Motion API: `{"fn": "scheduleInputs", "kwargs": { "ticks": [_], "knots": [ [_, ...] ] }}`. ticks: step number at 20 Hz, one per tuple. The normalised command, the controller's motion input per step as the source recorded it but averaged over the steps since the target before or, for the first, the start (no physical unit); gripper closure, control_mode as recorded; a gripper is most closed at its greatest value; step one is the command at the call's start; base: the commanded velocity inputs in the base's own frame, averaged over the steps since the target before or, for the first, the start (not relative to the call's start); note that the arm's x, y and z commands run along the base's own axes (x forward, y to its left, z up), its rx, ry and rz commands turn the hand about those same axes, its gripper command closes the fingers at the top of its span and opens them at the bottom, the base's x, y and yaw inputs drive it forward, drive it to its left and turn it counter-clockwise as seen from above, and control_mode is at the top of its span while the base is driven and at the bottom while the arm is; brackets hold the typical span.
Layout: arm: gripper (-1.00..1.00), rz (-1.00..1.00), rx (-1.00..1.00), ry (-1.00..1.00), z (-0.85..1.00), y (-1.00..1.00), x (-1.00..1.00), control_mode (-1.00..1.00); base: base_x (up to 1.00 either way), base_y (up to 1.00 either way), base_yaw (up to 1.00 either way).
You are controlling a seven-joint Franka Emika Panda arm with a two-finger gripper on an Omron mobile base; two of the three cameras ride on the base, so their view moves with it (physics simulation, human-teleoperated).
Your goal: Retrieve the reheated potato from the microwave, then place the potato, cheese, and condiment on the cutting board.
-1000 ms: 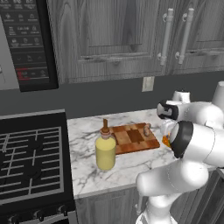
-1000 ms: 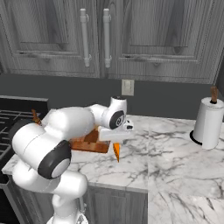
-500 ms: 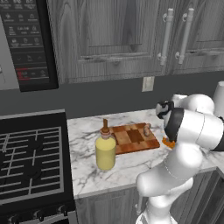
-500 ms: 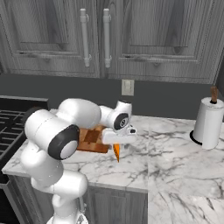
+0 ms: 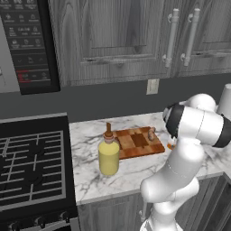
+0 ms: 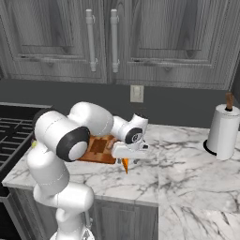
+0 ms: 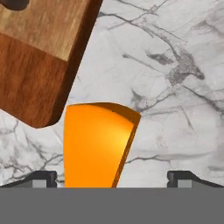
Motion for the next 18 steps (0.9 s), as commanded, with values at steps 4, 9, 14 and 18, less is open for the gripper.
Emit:
{"fn": "scheduleInputs", "kwargs": {
  "ticks": [4,9,14,18],
  "knots": [
    [-1.00,0.00,0.00,0.00,-0.18,0.09,0.04,-1.00,0.00,0.00,0.00],
    [1.00,0.00,0.00,-0.02,-0.12,0.11,0.00,-1.00,0.00,0.00,0.00],
    [1.00,0.00,0.00,-0.06,-0.01,0.09,-0.08,-1.00,0.00,0.00,0.00],
    [1.00,0.00,0.00,0.00,0.13,0.21,-0.34,-1.00,0.00,0.00,0.00]
  ]
}}
